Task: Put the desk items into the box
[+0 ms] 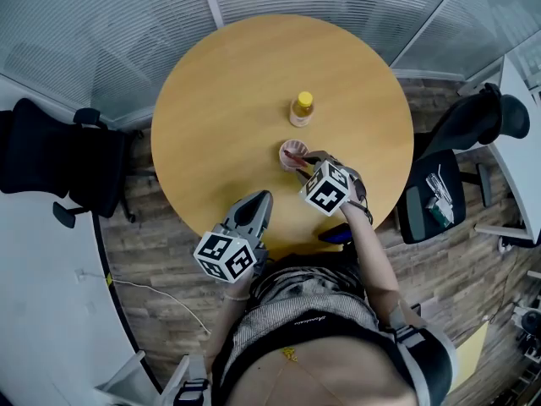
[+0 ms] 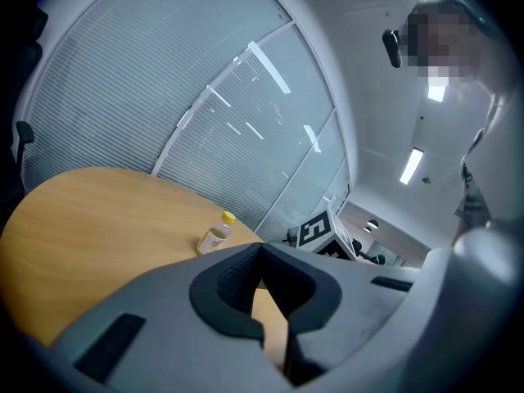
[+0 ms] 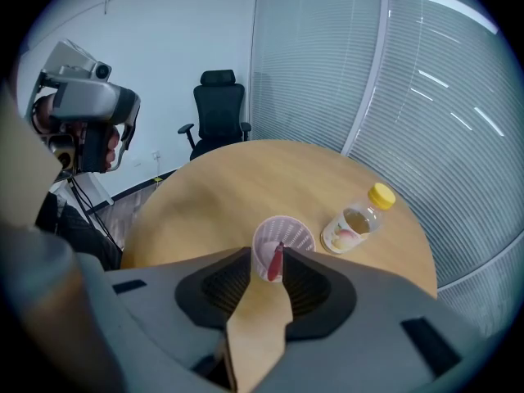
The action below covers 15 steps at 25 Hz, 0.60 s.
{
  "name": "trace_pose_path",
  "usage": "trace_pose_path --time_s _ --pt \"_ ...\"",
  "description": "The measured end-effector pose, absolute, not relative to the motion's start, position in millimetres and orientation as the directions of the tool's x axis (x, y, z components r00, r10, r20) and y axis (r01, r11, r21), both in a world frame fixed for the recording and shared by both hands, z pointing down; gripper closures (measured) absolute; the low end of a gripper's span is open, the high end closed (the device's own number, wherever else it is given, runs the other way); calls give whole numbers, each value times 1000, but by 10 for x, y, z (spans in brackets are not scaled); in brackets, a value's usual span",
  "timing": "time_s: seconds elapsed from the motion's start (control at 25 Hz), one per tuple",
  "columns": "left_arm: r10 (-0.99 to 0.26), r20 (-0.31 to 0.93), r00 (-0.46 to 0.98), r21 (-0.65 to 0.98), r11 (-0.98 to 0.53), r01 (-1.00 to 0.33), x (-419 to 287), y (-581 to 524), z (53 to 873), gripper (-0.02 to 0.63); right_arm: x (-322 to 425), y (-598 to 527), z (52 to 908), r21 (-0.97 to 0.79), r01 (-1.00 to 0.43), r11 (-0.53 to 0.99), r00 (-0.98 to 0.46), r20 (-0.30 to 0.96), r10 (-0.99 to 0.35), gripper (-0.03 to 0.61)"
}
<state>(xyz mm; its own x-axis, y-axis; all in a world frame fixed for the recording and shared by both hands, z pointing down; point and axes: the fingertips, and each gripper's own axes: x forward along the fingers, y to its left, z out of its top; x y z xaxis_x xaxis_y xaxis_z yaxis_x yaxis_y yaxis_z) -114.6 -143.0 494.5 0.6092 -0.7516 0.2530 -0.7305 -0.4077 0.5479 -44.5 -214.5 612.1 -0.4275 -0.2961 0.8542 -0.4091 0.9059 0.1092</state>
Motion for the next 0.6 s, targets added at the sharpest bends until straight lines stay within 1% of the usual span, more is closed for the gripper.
trace_pose_path --time_s 0.2,0.6 --pt "-751 254 609 544 -409 -732 -1119 -1414 4928 612 -398 -2122 6109 99 -428 898 -447 841 -306 442" --pt "-754 255 606 530 -415 -739 -1068 -1331 4873 612 -245 -2092 6063 103 -483 869 -457 818 -351 437"
